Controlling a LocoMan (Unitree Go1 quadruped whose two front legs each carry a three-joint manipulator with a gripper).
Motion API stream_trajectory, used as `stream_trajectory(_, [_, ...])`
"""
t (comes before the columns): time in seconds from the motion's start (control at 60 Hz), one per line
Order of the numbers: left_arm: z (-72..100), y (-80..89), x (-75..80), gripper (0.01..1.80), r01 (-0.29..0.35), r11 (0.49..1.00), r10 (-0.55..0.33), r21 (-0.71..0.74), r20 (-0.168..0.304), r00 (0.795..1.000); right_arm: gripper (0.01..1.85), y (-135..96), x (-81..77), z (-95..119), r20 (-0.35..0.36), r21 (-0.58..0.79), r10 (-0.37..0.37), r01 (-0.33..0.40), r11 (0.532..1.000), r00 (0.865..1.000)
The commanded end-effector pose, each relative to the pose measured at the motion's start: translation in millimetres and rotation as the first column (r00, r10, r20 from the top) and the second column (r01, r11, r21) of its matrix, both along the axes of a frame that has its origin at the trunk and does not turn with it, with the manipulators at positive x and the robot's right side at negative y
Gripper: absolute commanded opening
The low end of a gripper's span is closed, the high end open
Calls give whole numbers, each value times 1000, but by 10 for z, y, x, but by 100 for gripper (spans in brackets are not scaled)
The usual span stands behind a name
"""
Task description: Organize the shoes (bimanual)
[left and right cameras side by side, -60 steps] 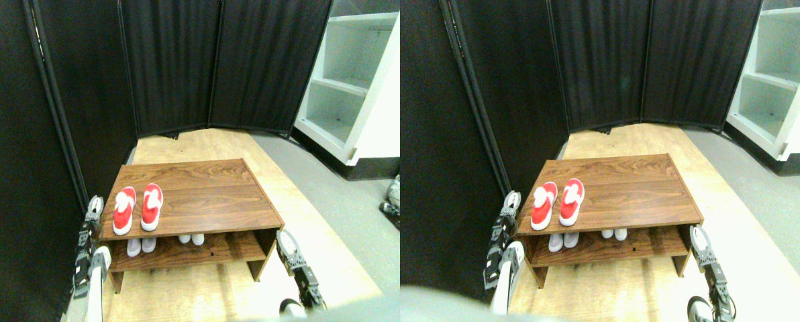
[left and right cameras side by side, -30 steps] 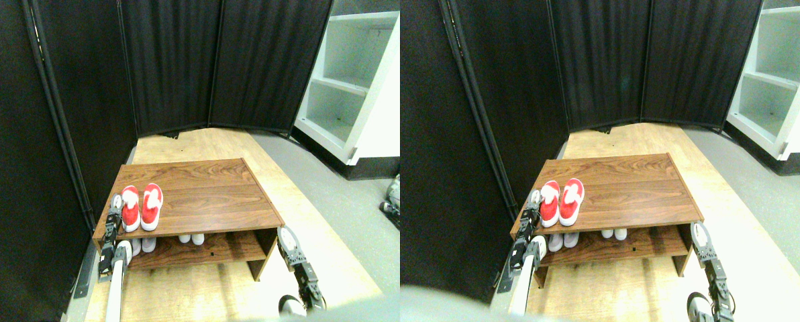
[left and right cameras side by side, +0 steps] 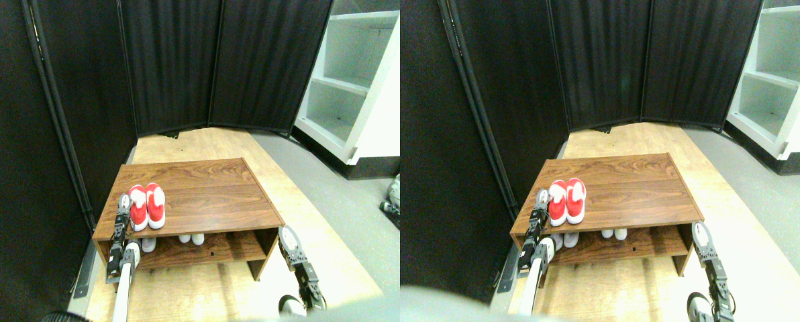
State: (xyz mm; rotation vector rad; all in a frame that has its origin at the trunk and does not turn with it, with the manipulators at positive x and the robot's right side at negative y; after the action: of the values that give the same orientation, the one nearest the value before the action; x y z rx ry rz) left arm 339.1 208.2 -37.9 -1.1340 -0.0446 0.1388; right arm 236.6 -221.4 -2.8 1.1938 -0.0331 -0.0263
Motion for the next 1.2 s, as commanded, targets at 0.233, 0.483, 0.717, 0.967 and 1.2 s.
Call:
stream_trajectory(0.233, [342, 247, -194, 1, 15, 995, -30, 100, 154, 988, 1, 12, 24, 13, 41, -25, 25, -24, 999, 999])
stream_trajectory(0.483, [669, 353, -863, 1, 116, 981, -148, 157, 209, 967, 1, 25, 21, 7, 37, -16, 22, -21, 1000, 999])
stream_trajectory(0.717, [386, 239, -1346, 1, 136, 990, -143, 46, 183, 973, 1, 63, 15, 21, -1, 14, 28, -28, 1000, 1000])
stream_trajectory(0.967, [96, 182, -1685, 1, 13, 1000, -10, -17, 144, 989, 1, 131, 27, 28, -7, 0, 42, -42, 999, 999])
stream_trajectory(1.2, [113, 201, -1667, 1, -11, 1000, 8, 21, 168, 986, 1, 177, 39, 32, 5, -17, 59, -59, 998, 998])
